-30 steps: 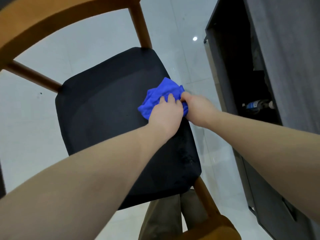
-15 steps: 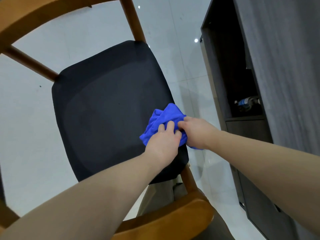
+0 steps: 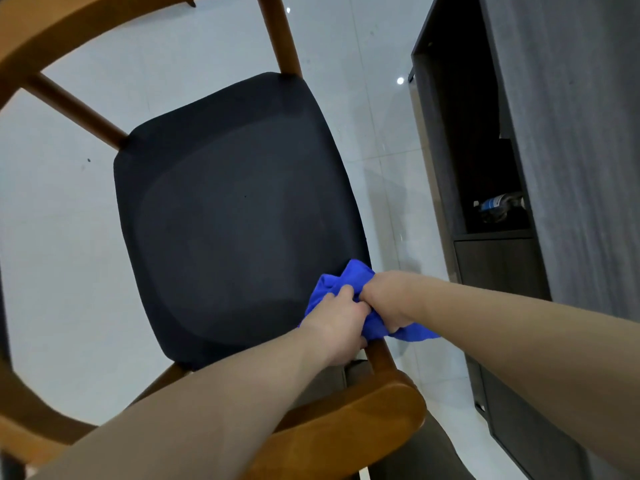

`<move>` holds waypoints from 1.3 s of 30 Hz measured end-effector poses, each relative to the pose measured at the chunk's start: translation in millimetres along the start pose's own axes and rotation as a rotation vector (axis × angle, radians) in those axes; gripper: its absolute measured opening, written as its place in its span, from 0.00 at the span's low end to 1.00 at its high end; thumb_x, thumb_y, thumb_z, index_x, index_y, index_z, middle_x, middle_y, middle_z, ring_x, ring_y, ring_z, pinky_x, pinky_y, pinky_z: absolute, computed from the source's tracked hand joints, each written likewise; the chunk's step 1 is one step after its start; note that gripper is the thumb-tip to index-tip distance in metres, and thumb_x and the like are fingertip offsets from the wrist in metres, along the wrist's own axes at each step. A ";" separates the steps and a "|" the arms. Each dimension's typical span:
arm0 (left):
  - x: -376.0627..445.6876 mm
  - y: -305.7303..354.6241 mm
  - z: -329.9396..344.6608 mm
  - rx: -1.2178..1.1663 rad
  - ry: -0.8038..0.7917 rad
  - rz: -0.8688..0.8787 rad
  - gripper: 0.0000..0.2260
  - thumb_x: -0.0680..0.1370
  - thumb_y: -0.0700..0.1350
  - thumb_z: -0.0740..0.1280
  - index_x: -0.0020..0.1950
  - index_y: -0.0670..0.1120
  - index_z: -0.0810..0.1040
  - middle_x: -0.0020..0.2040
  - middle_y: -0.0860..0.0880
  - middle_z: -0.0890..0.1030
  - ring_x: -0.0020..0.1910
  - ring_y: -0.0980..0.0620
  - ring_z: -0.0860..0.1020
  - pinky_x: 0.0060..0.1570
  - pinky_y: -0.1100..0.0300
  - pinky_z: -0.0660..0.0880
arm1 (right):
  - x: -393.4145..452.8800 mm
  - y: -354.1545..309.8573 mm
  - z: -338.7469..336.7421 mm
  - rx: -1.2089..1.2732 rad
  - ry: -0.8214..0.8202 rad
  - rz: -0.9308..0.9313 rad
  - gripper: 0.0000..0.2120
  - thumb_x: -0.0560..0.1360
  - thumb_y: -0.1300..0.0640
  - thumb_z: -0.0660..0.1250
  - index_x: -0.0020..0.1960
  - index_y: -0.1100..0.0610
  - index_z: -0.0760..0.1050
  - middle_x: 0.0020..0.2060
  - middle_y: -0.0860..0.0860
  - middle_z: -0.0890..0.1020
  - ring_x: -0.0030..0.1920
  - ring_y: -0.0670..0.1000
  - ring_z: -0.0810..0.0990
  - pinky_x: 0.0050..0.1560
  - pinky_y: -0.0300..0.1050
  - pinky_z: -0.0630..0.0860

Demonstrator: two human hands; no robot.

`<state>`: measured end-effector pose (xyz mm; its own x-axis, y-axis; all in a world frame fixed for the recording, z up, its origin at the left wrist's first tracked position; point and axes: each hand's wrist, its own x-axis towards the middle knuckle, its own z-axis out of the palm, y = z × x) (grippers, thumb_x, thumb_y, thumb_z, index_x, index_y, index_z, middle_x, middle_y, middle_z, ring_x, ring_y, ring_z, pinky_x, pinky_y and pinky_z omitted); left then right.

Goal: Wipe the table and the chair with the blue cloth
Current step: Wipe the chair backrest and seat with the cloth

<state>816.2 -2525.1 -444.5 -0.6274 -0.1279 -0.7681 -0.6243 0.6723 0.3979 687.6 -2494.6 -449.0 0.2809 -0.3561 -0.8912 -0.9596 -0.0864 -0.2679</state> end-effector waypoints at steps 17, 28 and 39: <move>-22.6 -96.1 -114.5 -0.369 0.001 -0.081 0.09 0.70 0.50 0.76 0.44 0.53 0.77 0.41 0.54 0.82 0.38 0.55 0.78 0.32 0.66 0.71 | 3.5 5.2 -142.2 0.256 -0.005 0.030 0.10 0.65 0.49 0.72 0.46 0.48 0.80 0.38 0.47 0.83 0.40 0.51 0.83 0.45 0.50 0.82; -21.8 -207.4 -268.3 0.084 0.650 -0.095 0.13 0.71 0.45 0.70 0.55 0.46 0.76 0.49 0.44 0.73 0.44 0.44 0.73 0.42 0.53 0.69 | 38.4 5.4 -299.3 -0.101 0.863 0.227 0.19 0.69 0.43 0.64 0.56 0.52 0.72 0.41 0.52 0.71 0.36 0.55 0.71 0.36 0.48 0.67; 32.9 -232.9 -210.6 0.135 0.508 -0.049 0.13 0.73 0.44 0.67 0.55 0.44 0.71 0.54 0.48 0.70 0.54 0.47 0.70 0.50 0.54 0.68 | 108.3 2.5 -263.0 -0.041 0.652 0.221 0.15 0.73 0.53 0.64 0.57 0.59 0.74 0.58 0.57 0.72 0.51 0.56 0.70 0.51 0.50 0.72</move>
<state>842.9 -2839.4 -456.8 -0.7662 -0.4766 -0.4310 -0.6142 0.7403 0.2733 710.8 -2778.0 -449.9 0.0226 -0.8554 -0.5176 -0.9965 0.0221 -0.0800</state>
